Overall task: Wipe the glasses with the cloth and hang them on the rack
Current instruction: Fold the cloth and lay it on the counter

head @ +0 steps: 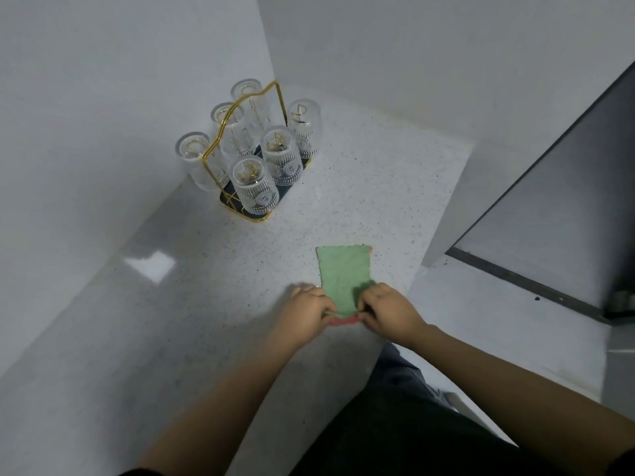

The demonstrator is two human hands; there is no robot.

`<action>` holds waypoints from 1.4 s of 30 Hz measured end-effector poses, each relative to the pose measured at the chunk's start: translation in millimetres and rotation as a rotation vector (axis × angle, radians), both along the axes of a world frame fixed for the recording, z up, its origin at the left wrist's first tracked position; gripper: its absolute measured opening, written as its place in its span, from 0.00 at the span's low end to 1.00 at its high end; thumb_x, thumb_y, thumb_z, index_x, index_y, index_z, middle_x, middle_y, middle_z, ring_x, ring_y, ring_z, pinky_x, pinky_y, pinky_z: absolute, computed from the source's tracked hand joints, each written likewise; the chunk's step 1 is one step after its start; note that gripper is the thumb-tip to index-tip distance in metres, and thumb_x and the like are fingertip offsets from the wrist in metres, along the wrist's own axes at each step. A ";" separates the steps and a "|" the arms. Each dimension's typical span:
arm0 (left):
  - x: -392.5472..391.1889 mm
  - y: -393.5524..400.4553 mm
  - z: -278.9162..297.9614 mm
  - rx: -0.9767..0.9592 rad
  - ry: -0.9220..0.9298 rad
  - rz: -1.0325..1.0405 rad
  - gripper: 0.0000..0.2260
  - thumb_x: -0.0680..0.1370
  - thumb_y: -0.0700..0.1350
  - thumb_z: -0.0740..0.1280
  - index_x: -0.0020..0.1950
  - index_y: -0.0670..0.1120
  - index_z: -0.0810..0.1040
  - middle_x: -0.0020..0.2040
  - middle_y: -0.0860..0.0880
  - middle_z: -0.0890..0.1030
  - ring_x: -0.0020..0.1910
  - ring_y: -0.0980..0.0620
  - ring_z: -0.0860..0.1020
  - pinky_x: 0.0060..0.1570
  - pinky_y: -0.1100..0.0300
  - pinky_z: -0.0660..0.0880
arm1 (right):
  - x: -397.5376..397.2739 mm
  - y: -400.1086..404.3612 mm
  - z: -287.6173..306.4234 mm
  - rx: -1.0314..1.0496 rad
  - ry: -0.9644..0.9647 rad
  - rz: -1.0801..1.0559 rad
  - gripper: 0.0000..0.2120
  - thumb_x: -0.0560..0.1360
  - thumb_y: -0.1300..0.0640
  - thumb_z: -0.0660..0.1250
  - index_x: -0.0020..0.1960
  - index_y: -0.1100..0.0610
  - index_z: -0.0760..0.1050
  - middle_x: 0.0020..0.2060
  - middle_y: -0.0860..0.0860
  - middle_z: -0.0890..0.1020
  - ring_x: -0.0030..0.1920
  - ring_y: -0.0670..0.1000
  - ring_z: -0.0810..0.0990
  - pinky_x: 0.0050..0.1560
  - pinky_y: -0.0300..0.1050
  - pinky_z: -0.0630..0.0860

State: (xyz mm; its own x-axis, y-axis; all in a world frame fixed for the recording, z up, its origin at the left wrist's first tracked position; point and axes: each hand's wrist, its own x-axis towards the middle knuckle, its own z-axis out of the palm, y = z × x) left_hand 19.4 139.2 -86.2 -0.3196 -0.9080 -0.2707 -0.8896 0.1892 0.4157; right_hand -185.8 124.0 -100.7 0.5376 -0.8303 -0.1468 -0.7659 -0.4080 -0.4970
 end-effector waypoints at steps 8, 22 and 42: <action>1.6 1.9 -4.3 0.059 0.179 0.140 0.08 0.71 0.41 0.76 0.48 0.42 0.86 0.47 0.44 0.82 0.48 0.52 0.72 0.45 0.63 0.64 | -2.4 -2.3 -7.6 0.009 -0.141 -0.026 0.04 0.65 0.64 0.68 0.36 0.56 0.79 0.35 0.49 0.80 0.39 0.52 0.77 0.43 0.42 0.73; 1.3 -75.9 18.5 0.368 0.556 0.666 0.10 0.79 0.46 0.69 0.53 0.40 0.82 0.41 0.48 0.80 0.36 0.56 0.76 0.36 0.70 0.73 | 11.2 -94.2 32.5 0.542 -0.230 -0.412 0.06 0.73 0.56 0.69 0.48 0.58 0.81 0.46 0.52 0.82 0.46 0.48 0.76 0.48 0.38 0.68; -39.3 -140.2 -6.7 0.121 0.371 0.700 0.06 0.77 0.47 0.69 0.44 0.44 0.78 0.39 0.49 0.79 0.38 0.53 0.75 0.36 0.63 0.69 | 3.5 -156.3 9.2 0.083 0.107 -0.317 0.15 0.73 0.46 0.68 0.48 0.58 0.75 0.50 0.55 0.77 0.53 0.55 0.73 0.53 0.45 0.66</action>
